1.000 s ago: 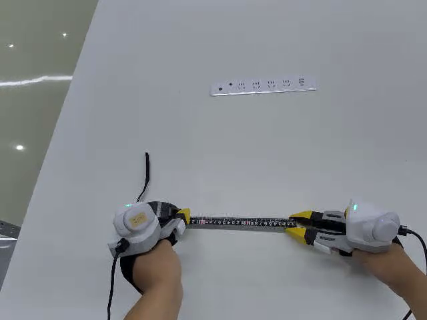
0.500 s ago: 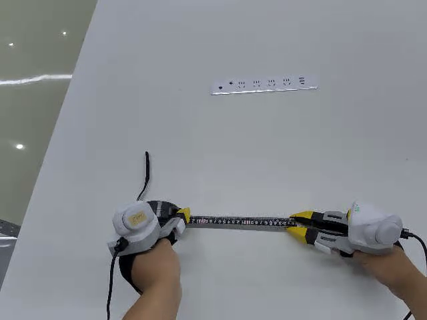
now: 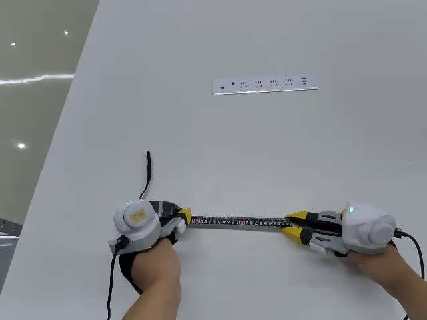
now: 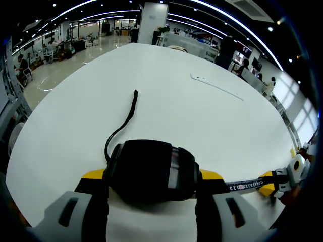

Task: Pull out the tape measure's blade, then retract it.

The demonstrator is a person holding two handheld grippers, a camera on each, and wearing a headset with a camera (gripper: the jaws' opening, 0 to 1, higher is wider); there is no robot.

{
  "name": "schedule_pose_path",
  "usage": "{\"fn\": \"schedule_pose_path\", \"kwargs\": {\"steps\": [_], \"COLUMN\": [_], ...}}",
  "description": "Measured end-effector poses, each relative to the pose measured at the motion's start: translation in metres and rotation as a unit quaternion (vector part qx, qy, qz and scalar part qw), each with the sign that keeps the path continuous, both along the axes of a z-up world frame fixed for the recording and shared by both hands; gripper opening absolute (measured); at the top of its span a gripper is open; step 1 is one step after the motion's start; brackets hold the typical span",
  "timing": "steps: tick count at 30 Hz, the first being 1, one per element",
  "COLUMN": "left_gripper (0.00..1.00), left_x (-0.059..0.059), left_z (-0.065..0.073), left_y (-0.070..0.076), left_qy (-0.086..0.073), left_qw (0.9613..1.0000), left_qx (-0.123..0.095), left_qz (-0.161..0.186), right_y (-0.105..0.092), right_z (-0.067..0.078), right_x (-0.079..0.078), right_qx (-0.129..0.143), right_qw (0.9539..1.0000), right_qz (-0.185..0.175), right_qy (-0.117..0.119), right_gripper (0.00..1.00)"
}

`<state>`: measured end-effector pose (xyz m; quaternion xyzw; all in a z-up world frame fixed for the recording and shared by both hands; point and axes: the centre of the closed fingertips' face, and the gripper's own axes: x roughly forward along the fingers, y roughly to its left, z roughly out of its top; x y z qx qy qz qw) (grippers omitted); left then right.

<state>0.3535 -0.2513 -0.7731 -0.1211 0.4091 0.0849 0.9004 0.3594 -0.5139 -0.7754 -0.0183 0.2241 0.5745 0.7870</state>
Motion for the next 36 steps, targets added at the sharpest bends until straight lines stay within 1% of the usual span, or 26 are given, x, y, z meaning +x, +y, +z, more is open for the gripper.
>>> {"fn": "schedule_pose_path", "kwargs": {"steps": [4, 6, 12, 14, 17, 26, 28, 32, 36], "left_gripper": [0.68, 0.68, 0.68, 0.68, 0.68, 0.68, 0.68, 0.68, 0.68], "left_x": [0.0, 0.0, 0.0, 0.0, 0.0, 0.0, 0.0, 0.0, 0.0], "left_z": [0.0, 0.0, 0.0, 0.0, 0.0, 0.0, 0.0, 0.0, -0.001], "left_y": [0.0, 0.0, 0.0, 0.0, 0.0, 0.0, 0.0, 0.0, 0.0], "left_qy": [-0.003, -0.002, -0.003, -0.002, -0.003, -0.002, -0.002, -0.002, -0.001], "left_qw": [1.0, 1.0, 1.0, 1.0, 1.0, 1.0, 1.0, 1.0, 1.0], "left_qx": [0.0, 0.0, 0.0, -0.001, -0.003, -0.002, -0.003, -0.003, -0.004], "left_qz": [0.0, 0.001, 0.001, 0.001, 0.002, 0.001, 0.001, 0.001, 0.002], "right_y": [0.005, 0.007, 0.014, 0.016, 0.02, 0.029, 0.031, 0.036, 0.04], "right_z": [0.0, 0.002, 0.002, -0.001, 0.002, 0.002, 0.0, 0.001, -0.001], "right_x": [-0.001, -0.002, -0.002, -0.001, -0.002, -0.003, -0.003, -0.003, -0.003], "right_qx": [0.0, 0.001, 0.003, 0.004, 0.004, 0.006, 0.006, 0.007, 0.007], "right_qw": [1.0, 1.0, 1.0, 0.9999, 0.9999, 0.9997, 0.9997, 0.9996, 0.9995], "right_qz": [0.004, 0.005, 0.009, 0.01, 0.012, 0.022, 0.023, 0.026, 0.029], "right_qy": [0.0, 0.002, 0.003, 0.002, 0.003, 0.005, 0.005, 0.005, 0.004], "right_gripper": [0.13, 0.13, 0.13, 0.13, 0.13, 0.13, 0.13, 0.13, 0.13]}}
